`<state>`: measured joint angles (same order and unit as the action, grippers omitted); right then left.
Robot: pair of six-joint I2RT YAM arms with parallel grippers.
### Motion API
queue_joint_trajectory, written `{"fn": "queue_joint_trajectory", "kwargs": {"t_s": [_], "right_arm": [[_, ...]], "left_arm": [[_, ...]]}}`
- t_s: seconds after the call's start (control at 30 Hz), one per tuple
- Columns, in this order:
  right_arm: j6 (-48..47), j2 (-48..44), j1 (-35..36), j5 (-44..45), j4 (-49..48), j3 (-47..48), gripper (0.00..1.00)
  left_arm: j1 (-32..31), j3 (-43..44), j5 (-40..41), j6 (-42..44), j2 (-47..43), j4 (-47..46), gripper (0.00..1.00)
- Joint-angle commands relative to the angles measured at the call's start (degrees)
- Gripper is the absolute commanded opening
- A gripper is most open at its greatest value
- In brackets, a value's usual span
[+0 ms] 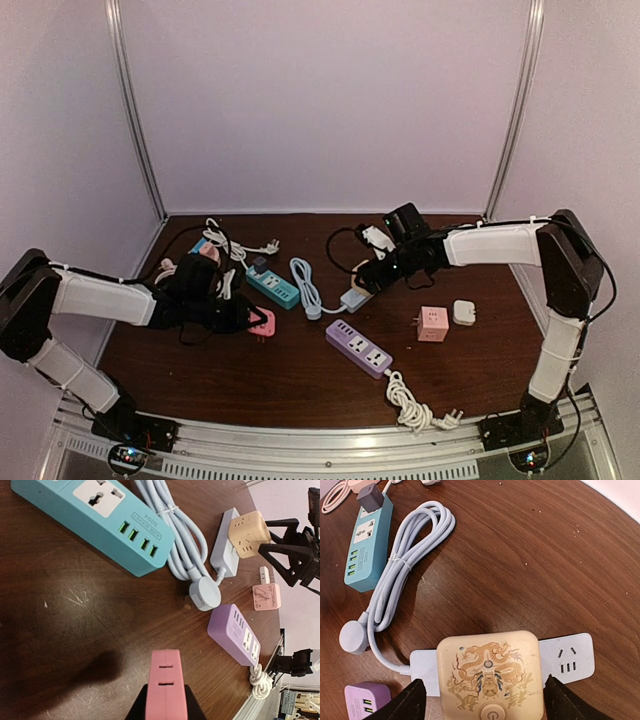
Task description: Pull the plug off the socket
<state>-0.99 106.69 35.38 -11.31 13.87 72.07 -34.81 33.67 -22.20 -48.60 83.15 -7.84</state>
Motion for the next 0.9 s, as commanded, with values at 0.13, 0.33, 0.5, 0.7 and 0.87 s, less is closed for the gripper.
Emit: {"fn": "queue_joint_trajectory", "kwargs": {"t_s": [0.13,0.33,0.5,0.7,0.87], "right_arm": [[2.78,0.41,-0.16,-2.03,0.28,0.76,0.76],[4.34,0.38,0.49,-1.44,-0.08,0.46,0.68],[5.32,0.32,1.83,0.55,-0.05,0.25,0.63],[8.02,-0.27,3.18,3.99,0.80,0.05,0.55],[12.98,-1.06,3.58,9.39,1.95,-0.21,0.45]], "left_arm": [[0.62,-1.65,-1.38,-1.40,3.82,-6.75,0.17],[0.70,-1.60,0.03,-1.32,4.19,-5.43,0.24],[0.71,-1.46,2.69,-0.66,3.93,-2.21,0.38],[0.71,-0.17,8.99,1.92,0.26,5.58,0.51],[0.64,2.94,15.13,4.59,-3.95,13.32,0.63]]}}
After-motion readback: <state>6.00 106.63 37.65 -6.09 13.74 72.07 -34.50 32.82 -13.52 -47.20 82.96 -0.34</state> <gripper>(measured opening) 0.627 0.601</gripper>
